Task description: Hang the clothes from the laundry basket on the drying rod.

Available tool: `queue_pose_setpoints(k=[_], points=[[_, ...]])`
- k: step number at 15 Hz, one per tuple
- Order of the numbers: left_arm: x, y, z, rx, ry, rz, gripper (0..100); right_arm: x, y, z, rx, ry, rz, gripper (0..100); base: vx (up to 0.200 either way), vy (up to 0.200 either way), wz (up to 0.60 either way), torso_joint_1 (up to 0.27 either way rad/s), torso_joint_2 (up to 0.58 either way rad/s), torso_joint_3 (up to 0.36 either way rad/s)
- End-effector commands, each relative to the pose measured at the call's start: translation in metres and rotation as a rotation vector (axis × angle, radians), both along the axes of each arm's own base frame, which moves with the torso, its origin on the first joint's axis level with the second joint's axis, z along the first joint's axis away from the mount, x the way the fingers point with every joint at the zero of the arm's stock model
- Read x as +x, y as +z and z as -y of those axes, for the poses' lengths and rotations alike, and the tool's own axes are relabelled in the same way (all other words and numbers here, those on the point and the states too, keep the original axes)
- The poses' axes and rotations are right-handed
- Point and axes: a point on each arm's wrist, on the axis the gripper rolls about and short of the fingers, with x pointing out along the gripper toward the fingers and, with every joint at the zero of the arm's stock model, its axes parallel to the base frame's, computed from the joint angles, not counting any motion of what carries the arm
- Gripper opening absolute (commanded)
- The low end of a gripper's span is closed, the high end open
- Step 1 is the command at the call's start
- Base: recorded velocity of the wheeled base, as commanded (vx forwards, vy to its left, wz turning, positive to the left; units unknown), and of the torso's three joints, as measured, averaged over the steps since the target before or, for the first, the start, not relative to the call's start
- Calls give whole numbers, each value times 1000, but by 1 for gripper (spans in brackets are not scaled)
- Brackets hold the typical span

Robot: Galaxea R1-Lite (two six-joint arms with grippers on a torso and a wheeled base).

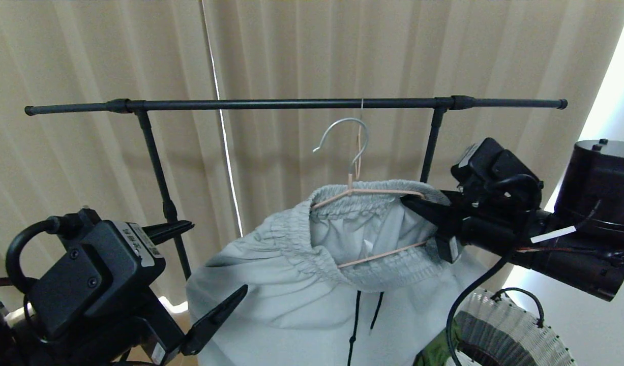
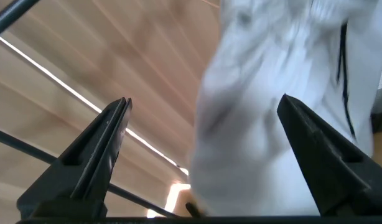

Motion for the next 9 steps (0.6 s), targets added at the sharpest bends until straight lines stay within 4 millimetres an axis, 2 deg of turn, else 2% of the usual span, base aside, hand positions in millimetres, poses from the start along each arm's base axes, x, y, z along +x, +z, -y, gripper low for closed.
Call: queue_pose_setpoints(k=[1,6,9], points=[[2,-5,0,10,10,-19,100,-7,16,14,33,-32,52,0,0,0,0,0,0,0],[17,-27,-18,50,154,-103,100,-17,35,21,93,-39,100,0,0,0,0,0,0,0],[19,-30,-17,62,156,-118,100,-17,41,21,107,-37,121,0,0,0,0,0,0,0]])
